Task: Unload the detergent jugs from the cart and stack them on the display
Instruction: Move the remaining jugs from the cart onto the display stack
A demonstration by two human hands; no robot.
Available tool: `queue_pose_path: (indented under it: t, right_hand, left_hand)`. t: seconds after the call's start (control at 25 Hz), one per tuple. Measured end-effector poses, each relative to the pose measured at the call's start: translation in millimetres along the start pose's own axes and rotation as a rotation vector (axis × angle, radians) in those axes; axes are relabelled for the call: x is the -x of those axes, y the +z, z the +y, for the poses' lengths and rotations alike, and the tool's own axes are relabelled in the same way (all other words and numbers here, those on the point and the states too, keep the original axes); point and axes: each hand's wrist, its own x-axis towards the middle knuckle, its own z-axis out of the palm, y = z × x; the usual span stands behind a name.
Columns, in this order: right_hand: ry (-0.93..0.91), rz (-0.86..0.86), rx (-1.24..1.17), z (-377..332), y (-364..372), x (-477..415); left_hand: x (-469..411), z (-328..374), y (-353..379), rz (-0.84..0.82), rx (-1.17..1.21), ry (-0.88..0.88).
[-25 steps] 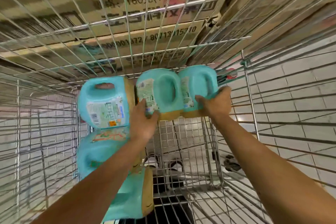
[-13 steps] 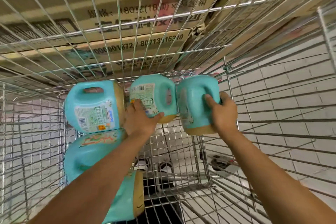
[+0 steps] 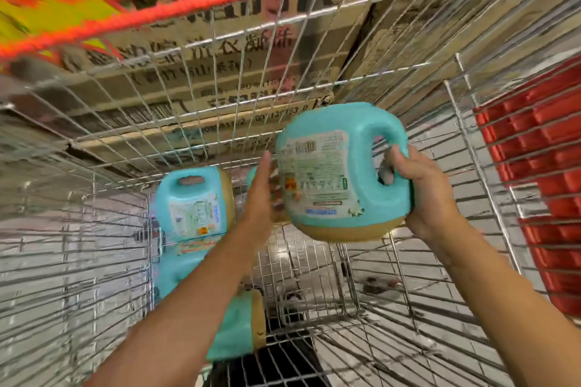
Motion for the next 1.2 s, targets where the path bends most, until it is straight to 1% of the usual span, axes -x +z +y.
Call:
queue_pose_path:
  t: [0.04, 0.08, 0.12, 0.24, 0.36, 0.48, 0.56, 0.64, 0.72, 0.76, 0.8, 0.88, 0.96, 1.04, 1.12, 1.2]
  right_hand:
    - [0.004, -0.028, -0.029, -9, 7, 8]
    - [0.016, -0.049, -0.037, -17, 14, 16]
    - [0.026, -0.053, -0.025, -24, 20, 22]
    - [-0.017, -0.030, 0.093, -41, 38, 40]
    - [-0.113, -0.024, 0.276, -51, 48, 64]
    - [-0.240, -0.077, 0.345, -61, 51, 91]
    - [-0.299, -0.128, 0.338, -64, 50, 102]
    - [-0.221, -0.129, 0.310, -68, 53, 113]
    - [-0.033, -0.122, 0.228, -66, 55, 121]
    - [0.056, -0.129, 0.147, -64, 57, 125]
    - [0.118, -0.135, 0.059, -64, 60, 129]
    - [0.145, -0.136, -0.071, -64, 66, 135]
    - [0.118, -0.116, -0.189, -64, 71, 139]
    - [0.103, -0.067, -0.269, -62, 72, 142]
    - [0.085, -0.058, -0.263, -59, 72, 147]
    - [0.036, -0.014, -0.164, -56, 73, 151]
  left_hand:
    - [17, 15, 4, -0.078, 0.080, 0.003]
    - [33, 27, 9, -0.129, 0.104, 0.020]
    - [51, 37, 14, -0.138, 0.087, 0.041]
    - [103, 60, 23, -0.069, -0.011, 0.111]
    - [148, 72, 25, -0.051, -0.073, 0.248]
    - [186, 77, 24, -0.011, -0.070, 0.333]
    - [203, 76, 20, 0.036, -0.068, 0.405]
    - [217, 74, 15, 0.095, -0.113, 0.497]
    - [228, 70, 8, 0.134, -0.177, 0.572]
    - [233, 70, 4, 0.130, -0.219, 0.594]
    - [236, 70, -1, 0.099, -0.264, 0.599]
    - [241, 73, -8, 0.015, -0.356, 0.557]
    - [245, 76, -13, -0.027, -0.422, 0.430]
    - [251, 75, -15, -0.001, -0.405, 0.311]
    - [255, 72, -16, 0.012, -0.389, 0.214]
    - [256, 70, -17, -0.026, -0.307, 0.152]
